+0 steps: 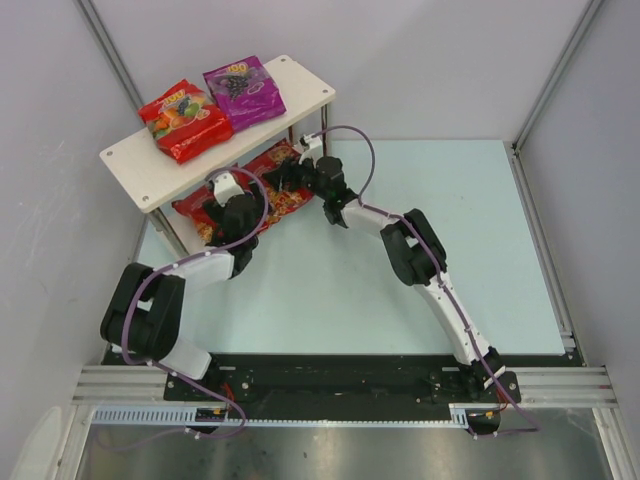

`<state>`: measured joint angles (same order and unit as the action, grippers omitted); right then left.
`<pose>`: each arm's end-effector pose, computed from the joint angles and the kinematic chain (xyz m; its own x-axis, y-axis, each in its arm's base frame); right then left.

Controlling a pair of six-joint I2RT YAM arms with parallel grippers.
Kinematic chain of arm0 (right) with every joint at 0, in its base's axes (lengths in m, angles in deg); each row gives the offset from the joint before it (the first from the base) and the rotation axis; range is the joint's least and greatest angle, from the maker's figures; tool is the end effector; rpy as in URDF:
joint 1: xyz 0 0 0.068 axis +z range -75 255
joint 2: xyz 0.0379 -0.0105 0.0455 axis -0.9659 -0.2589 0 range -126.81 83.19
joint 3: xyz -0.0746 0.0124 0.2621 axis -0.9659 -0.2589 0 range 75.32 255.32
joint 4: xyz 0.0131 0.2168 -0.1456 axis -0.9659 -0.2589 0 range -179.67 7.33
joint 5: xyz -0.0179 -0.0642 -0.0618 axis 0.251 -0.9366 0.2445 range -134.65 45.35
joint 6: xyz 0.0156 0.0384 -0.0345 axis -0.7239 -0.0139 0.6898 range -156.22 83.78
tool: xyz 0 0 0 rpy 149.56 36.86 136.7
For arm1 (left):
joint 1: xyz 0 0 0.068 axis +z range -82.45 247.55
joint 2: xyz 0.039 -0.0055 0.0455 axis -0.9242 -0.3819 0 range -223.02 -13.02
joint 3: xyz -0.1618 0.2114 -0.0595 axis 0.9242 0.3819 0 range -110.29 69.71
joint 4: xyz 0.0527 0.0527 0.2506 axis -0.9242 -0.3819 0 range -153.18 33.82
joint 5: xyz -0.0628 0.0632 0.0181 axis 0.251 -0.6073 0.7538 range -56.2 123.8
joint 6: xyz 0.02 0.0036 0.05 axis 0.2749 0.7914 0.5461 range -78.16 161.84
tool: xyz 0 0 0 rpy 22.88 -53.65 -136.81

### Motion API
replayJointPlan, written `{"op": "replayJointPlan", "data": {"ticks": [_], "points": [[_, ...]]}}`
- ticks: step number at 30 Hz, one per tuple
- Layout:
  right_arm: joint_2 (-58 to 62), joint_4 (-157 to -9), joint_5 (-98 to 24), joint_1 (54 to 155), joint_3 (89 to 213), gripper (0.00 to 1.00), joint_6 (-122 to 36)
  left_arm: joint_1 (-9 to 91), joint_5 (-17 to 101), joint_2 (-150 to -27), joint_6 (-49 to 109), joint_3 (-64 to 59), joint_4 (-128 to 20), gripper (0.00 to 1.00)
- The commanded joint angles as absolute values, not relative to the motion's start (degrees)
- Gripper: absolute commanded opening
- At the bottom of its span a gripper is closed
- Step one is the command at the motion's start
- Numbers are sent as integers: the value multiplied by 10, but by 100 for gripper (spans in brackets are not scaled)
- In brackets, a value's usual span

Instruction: Place and organize the candy bags onto the shelf

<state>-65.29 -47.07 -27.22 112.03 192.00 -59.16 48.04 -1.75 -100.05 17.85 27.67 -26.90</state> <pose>0.4667 0.3653 0.1805 -0.2684 0.2633 -0.9266 -0.7696 0.5200 0.3707 0.3096 -0.0876 0.2185 -0.1290 -0.3052 -0.9435 -0.3375 0.9082 -0.2476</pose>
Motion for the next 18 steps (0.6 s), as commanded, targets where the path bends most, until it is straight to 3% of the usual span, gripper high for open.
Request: {"op": "replayJointPlan", "data": {"ticks": [1, 12, 18], "points": [[-652, -514, -253, 1118, 1900, 70, -628, 489, -2, -1000, 92, 285, -312, 97], [-580, -483, -268, 1117, 1895, 74, -578, 473, 29, -910, 213, 297, -236, 98], [-515, -430, -270, 1126, 1814, 75, -567, 437, 32, -832, 278, 288, -237, 98]]}}
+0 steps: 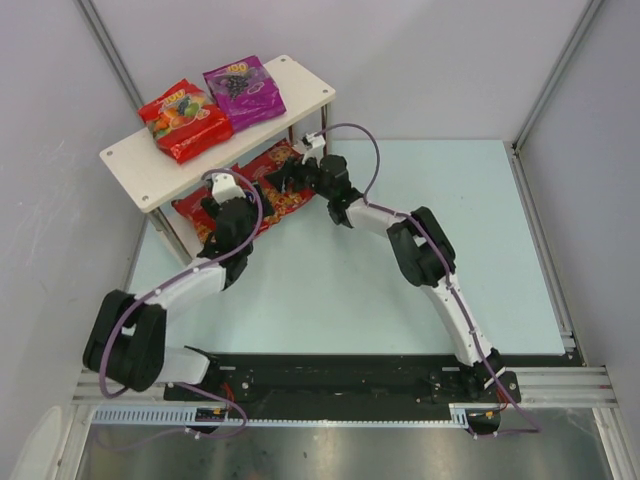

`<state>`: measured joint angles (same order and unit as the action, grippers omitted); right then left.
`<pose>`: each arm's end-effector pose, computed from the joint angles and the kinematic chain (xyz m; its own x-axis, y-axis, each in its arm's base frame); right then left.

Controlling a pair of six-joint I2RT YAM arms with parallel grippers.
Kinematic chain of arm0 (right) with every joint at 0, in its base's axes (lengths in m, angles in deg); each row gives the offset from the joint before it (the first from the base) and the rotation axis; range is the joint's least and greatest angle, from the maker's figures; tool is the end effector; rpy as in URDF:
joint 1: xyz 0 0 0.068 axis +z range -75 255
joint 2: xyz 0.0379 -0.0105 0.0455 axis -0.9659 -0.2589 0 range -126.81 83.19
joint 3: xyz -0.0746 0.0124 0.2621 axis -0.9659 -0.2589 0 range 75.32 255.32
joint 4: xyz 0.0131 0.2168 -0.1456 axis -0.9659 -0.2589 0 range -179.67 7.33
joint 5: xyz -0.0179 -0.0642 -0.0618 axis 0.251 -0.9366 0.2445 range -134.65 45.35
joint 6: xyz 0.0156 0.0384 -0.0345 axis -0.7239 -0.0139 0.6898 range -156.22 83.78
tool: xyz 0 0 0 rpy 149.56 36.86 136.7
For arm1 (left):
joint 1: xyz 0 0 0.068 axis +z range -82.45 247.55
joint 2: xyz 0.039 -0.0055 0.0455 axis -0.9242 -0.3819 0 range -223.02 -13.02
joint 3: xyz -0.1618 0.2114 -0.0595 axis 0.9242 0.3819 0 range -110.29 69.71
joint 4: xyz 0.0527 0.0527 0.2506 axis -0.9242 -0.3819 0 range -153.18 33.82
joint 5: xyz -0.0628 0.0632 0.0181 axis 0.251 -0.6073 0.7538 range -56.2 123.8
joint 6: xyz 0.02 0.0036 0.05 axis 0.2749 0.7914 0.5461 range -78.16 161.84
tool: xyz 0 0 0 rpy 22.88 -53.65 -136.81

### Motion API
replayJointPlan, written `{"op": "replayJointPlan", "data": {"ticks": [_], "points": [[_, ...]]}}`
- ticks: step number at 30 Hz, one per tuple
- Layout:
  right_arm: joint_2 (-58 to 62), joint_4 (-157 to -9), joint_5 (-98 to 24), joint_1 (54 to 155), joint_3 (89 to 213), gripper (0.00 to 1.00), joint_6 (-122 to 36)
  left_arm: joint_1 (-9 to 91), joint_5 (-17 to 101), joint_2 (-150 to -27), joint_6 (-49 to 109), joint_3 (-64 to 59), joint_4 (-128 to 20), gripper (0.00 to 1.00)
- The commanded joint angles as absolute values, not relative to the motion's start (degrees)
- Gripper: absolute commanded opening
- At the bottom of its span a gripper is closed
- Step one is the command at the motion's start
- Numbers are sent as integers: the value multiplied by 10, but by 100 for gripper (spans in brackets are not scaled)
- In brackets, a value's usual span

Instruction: Place and organize the candy bags onto the shelf

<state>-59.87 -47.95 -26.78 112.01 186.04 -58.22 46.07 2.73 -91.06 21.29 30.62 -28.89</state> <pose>0.4549 0.3565 0.1963 -0.2758 0.2386 -0.9311 -0.7707 0.5240 0.3625 0.2821 -0.0911 0.2433 -0.1210 -0.2755 -0.9537 -0.2127 0.9456 -0.2462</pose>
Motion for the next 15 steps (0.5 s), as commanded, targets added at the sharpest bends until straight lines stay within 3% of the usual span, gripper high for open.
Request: {"op": "replayJointPlan", "data": {"ticks": [1, 7, 15], "points": [[-494, -422, -277, 1128, 1799, 75, -569, 425, 30, -823, 280, 288, -244, 99], [-393, -365, -315, 1133, 1638, 76, -579, 368, 11, -732, 291, 325, -293, 99], [-197, -418, -349, 1131, 1442, 78, -598, 299, 6, -613, 222, 388, -422, 100]]}}
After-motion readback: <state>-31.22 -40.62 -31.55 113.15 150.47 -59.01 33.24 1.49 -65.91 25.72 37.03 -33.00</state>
